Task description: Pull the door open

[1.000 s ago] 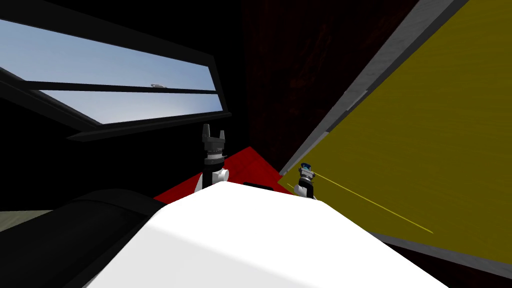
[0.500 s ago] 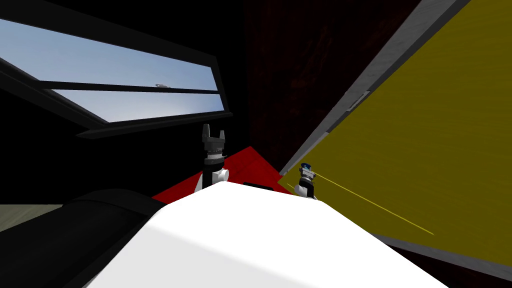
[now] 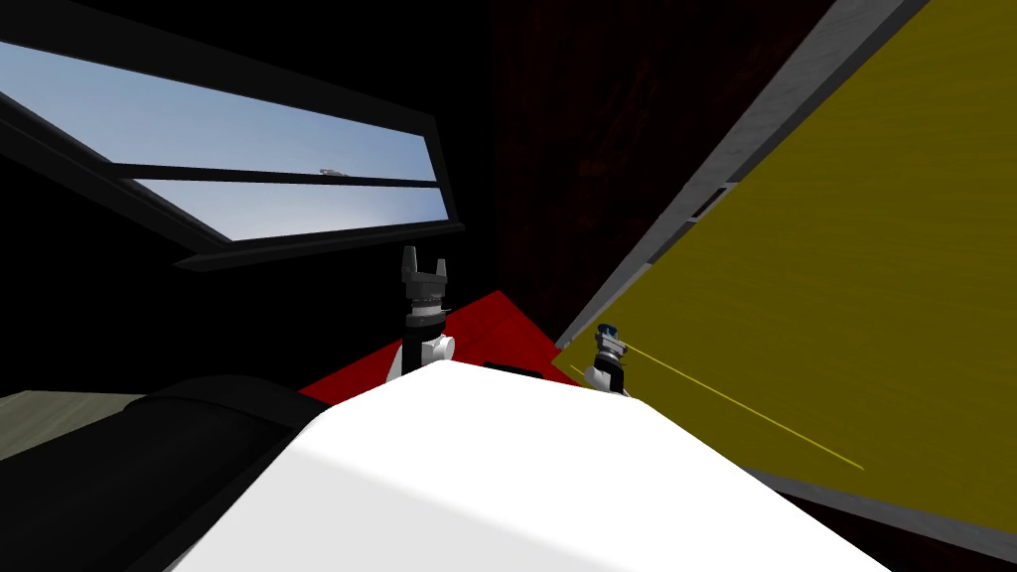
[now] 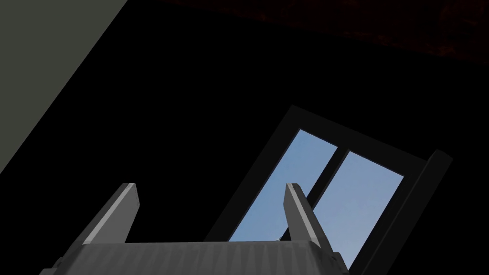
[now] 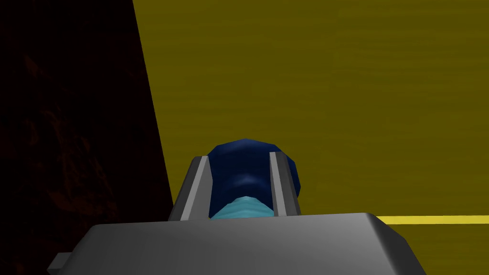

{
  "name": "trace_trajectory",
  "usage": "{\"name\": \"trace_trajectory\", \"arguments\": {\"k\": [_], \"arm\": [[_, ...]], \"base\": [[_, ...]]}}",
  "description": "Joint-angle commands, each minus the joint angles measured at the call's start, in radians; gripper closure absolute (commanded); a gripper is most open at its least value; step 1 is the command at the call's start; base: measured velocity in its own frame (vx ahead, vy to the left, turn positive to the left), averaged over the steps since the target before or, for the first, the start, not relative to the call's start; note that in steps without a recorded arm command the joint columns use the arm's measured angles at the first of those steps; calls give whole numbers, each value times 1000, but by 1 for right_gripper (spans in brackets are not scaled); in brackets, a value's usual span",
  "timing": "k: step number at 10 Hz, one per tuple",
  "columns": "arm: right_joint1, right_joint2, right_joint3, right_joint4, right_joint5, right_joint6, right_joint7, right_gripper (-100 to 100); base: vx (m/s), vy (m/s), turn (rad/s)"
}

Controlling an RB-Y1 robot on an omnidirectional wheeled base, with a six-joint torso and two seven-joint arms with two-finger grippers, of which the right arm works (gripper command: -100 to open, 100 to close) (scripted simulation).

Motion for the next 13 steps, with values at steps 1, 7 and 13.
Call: {"name": "trace_trajectory", "arguments": {"k": [1, 7, 13], "arm": [[9, 9, 5, 11, -10, 19, -39, 100], [12, -21, 54, 0, 24, 3, -86, 100], [31, -35, 102, -9, 51, 12, -135, 100]], "base": [[-27, -12, 43], [-154, 18, 59], [-193, -8, 58]]}}
